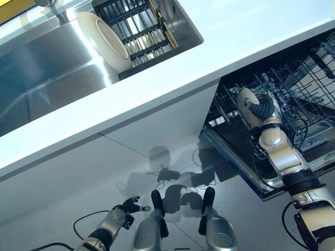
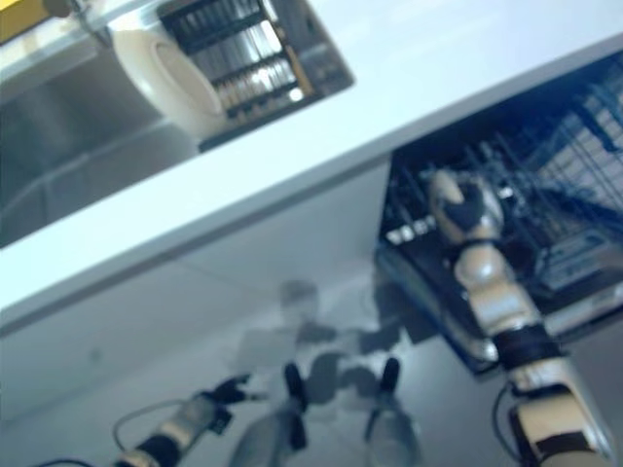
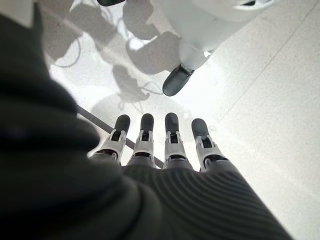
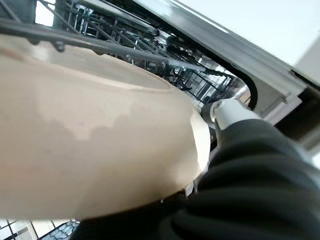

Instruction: Take plates into dishwasher

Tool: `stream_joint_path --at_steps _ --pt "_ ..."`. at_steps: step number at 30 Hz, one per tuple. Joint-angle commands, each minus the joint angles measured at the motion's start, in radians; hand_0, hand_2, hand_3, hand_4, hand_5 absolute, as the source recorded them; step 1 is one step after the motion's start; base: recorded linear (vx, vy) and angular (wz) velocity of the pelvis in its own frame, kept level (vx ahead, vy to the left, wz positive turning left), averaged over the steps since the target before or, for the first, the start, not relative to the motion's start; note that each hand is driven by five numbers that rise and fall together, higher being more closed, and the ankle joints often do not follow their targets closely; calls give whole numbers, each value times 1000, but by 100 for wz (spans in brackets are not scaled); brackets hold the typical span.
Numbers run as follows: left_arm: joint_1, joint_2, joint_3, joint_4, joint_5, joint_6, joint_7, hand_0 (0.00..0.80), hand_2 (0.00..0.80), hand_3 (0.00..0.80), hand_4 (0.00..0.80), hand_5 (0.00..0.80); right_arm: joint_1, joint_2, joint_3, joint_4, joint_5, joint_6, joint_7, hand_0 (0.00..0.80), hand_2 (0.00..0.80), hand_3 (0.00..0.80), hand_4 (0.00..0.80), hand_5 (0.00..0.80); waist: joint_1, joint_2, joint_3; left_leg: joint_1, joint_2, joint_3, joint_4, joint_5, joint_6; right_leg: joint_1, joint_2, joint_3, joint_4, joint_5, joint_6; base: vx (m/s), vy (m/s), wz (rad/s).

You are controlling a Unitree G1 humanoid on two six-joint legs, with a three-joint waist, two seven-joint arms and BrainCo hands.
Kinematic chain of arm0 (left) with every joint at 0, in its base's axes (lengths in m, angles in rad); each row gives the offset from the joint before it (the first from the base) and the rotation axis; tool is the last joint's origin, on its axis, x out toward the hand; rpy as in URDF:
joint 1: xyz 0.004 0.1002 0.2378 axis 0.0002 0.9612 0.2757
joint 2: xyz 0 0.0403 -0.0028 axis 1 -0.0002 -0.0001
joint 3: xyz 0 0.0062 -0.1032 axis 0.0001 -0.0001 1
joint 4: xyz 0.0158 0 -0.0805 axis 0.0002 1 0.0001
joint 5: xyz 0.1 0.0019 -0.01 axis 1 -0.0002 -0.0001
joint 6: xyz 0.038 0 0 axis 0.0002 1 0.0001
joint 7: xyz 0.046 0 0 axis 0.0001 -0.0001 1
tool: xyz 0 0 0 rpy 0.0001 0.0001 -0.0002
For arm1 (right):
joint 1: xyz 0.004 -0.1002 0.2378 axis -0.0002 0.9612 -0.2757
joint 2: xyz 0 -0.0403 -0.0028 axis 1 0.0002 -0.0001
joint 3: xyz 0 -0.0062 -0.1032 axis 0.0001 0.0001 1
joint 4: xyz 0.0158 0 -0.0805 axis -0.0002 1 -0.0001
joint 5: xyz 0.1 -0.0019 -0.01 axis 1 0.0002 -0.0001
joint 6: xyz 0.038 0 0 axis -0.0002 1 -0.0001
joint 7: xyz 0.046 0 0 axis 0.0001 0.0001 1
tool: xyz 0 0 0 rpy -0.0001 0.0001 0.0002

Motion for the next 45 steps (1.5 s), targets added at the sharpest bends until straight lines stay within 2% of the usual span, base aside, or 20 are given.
stream_joint_path --at_steps 1,11,21,30,39,45 --pt "-32 60 -55 11 10 20 -9 0 0 0 0 0 -122 -5 50 36 -28 -53 -55 800 800 800 800 800 20 -70 -33 30 31 33 -4 -4 -45 -43 -12 27 139 -115 5 5 -46 2" --pt "-27 107 -45 -27 21 52 -20 0 0 0 0 0 -139 -15 61 171 16 -75 -61 800 800 800 800 800 39 -100 -32 45 47 42 -3 -5 -39 -31 -3 27 158 -120 7 21 -60 5" --pt "-36 126 -46 -44 13 59 -20 0 0 0 0 0 -171 -15 90 246 33 -61 -60 800 800 800 800 800 45 -98 -24 37 53 48 -1 -1 -39 -44 -4 36 160 -113 8 1 -7 0" --pt "-50 109 -67 -59 -18 57 -21 0 0 0 0 0 -207 -31 122 339 46 -20 -10 800 800 800 800 800 43 -59 -20 30 45 49 -2 4 -46 -56 -19 38 165 -114 8 -8 33 -1" --pt "-36 81 -86 -52 -34 40 -27 0 0 0 0 0 -208 -25 140 414 23 -8 41 800 800 800 800 800 40 -15 -31 42 29 49 -4 7 -52 -44 -34 26 164 -120 6 7 52 0" --pt "-29 65 -95 -55 -32 35 -33 0 0 0 0 0 -193 -10 141 430 14 -10 48 800 800 800 800 800 39 2 -39 47 22 50 -4 7 -54 -35 -41 22 157 -120 5 8 38 0"
